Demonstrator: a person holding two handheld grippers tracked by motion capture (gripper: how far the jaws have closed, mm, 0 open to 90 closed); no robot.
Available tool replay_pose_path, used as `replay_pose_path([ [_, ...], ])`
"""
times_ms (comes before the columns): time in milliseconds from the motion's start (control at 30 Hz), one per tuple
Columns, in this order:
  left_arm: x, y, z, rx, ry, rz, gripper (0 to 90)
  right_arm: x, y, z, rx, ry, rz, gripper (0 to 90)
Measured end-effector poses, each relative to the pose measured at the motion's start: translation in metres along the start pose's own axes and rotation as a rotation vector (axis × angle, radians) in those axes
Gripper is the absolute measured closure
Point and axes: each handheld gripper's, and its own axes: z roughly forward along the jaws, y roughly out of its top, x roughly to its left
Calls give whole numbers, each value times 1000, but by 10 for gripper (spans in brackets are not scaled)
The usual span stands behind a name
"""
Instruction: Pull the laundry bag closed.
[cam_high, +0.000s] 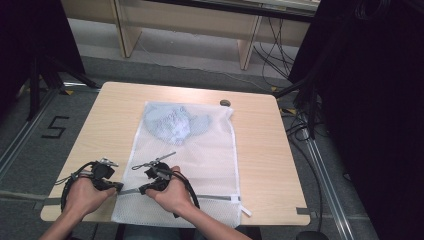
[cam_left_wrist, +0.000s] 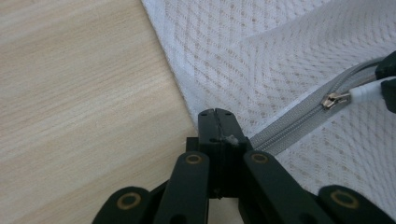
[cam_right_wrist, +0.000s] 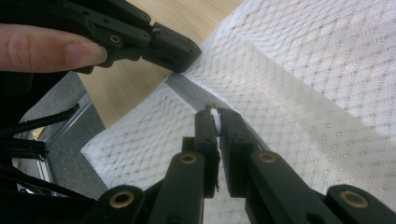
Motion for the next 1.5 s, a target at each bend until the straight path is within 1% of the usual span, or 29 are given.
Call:
replay_pose_path([
  [100, 1, 0, -1, 8, -2, 7, 900, 0, -1, 0, 2, -2, -5, 870],
  [167, 1, 0, -1, 8, -2, 8, 900, -1, -1, 1, -4, 2, -22, 870],
  [200, 0, 0, 0, -3, -1, 0, 900, -1, -1, 0, -1, -1, -14, 869],
  [233, 0, 0, 0, 5, -3, 3, 900, 0, -2, 0, 6, -2, -3, 869],
  [267, 0, 0, 0, 1, -3, -1, 900, -1, -2, 0, -3, -1, -22, 870],
  [333, 0, 0, 0, 2, -2, 1, 900, 0, -2, -1, 5, -6, -10, 869],
  [367, 0, 0, 0, 3, -2, 0, 900, -1, -2, -2, 7, -7, -16, 869],
  [433, 0, 0, 0, 2, -2, -2, 900, -1, -2, -3, 5, -8, -7, 869],
  [500, 0, 0, 0, 2, -3, -3, 900, -2, -2, -4, 4, -13, -10, 869],
  [533, 0, 0, 0, 1, -3, -4, 900, -1, -3, -4, 6, -6, -7, 869],
  [567, 0, 0, 0, 2, -5, -5, 900, -3, -3, -4, 2, -10, -24, 870],
  [633, 0, 0, 0, 2, -3, -4, 900, -2, -3, -5, 4, -11, -6, 870],
  [667, 0, 0, 0, -5, -3, -8, 900, -3, -3, -5, 6, -10, -13, 870],
  [700, 0, -1, 2, -26, -1, -13, 900, -3, -4, -6, 8, -16, -6, 870],
  [767, 0, 0, 1, -11, -3, -9, 900, -3, -4, -6, 12, -14, -11, 869],
  [800, 0, 0, 0, 3, -3, -4, 900, -3, -4, -6, 11, -13, -10, 869],
  [833, 0, 0, 0, 4, -4, -4, 900, -3, -4, -6, 13, -14, -4, 870],
  [867, 0, 0, 0, 1, -2, -4, 900, -3, -4, -6, 7, -10, -11, 870],
  [900, 0, 0, 0, 2, -3, -4, 900, -3, -4, -7, 10, -7, -5, 870],
  [967, 0, 0, 0, 1, -3, -4, 900, -3, -4, -8, 9, -15, -5, 870],
  [1033, 0, 0, 0, 1, -3, -5, 900, -4, -5, -8, 9, -18, -20, 870],
  [1100, 0, 0, 1, -7, -3, -8, 900, -4, -5, -8, 12, -17, -4, 869],
  [1133, 0, 0, 0, 1, -3, -6, 900, -4, -5, -8, 12, -20, 2, 870],
  [1300, 0, 0, 0, -1, -3, -10, 900, -6, -6, -11, 14, -19, -16, 870],
  [1333, -1, 0, 1, -10, 4, -21, 900, -5, -6, -11, 16, -27, -7, 870],
  [1367, 0, 0, 0, -1, -3, -9, 900, -6, -6, -12, 16, -18, 0, 869],
  [1400, 1, 0, 0, 3, -7, -3, 900, -6, -7, -12, 16, -23, -5, 870],
  [1467, 0, -1, 2, -26, -3, -12, 900, -8, -7, -12, 15, -19, -19, 870],
  [1500, 0, 0, 1, -16, -1, -16, 900, -8, -7, -12, 14, -24, -19, 870],
])
